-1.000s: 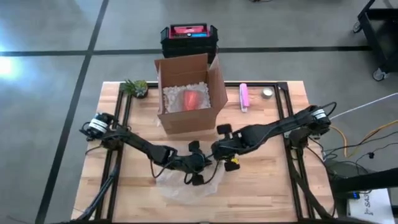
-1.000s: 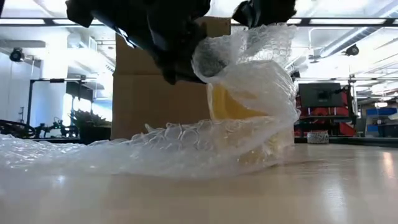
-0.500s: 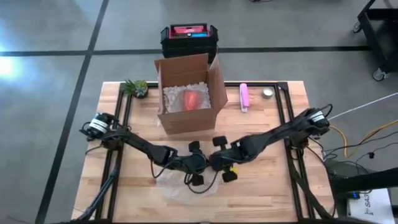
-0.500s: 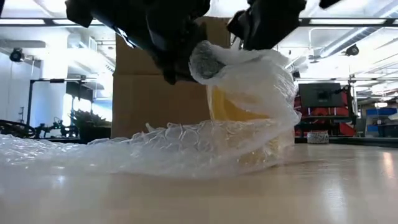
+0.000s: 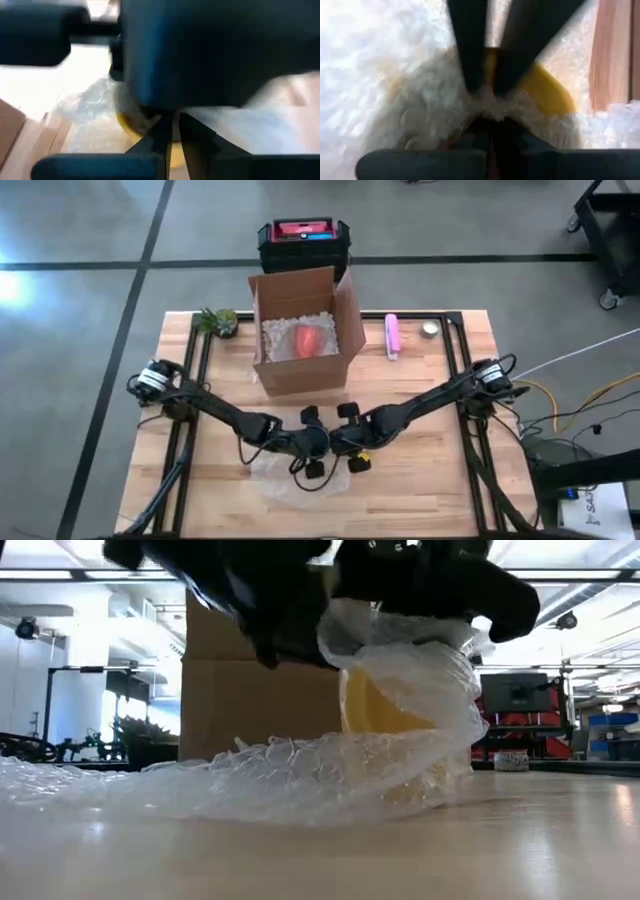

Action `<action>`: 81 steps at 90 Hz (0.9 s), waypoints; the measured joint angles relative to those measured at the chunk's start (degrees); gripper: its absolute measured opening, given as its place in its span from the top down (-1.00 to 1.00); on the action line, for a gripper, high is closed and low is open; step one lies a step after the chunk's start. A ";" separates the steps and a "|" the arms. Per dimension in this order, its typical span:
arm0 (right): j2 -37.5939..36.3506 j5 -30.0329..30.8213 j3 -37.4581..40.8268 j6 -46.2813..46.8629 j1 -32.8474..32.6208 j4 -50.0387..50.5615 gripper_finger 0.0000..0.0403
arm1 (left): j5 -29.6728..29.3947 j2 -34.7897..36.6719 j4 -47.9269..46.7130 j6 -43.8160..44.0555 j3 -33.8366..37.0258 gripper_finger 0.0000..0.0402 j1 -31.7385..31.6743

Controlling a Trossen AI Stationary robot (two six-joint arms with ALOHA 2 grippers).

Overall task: Wrap mug
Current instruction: Wrap the yellow mug in the transparent bubble wrap

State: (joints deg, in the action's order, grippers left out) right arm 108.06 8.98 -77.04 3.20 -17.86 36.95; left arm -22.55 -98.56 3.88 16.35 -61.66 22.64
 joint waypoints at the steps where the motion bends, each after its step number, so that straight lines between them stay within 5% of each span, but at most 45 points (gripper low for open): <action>1: -0.01 -0.01 -0.08 -0.01 -0.01 -0.01 1.00 | -0.01 0.50 -0.89 0.32 -0.15 0.89 0.15; 20: -0.17 -0.22 -0.41 -0.46 0.02 -1.29 1.00 | -0.08 4.13 -9.42 10.46 0.70 0.89 4.76; 49: -0.27 -0.01 -0.43 -0.98 -0.01 -1.73 1.00 | 2.99 -5.39 13.96 5.55 1.04 0.89 3.95; 62: -0.27 -0.01 -0.46 -0.62 -0.05 -1.70 1.00 | -3.02 -5.77 11.64 4.93 1.15 0.89 0.64; 81: -1.33 0.12 -0.44 0.22 -0.28 -0.45 1.00 | -1.81 -6.78 9.45 8.18 1.02 0.89 -2.92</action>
State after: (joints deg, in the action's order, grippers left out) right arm 106.74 9.10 -77.48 3.42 -18.14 36.50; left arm -24.36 -105.34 13.32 24.53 -60.64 19.73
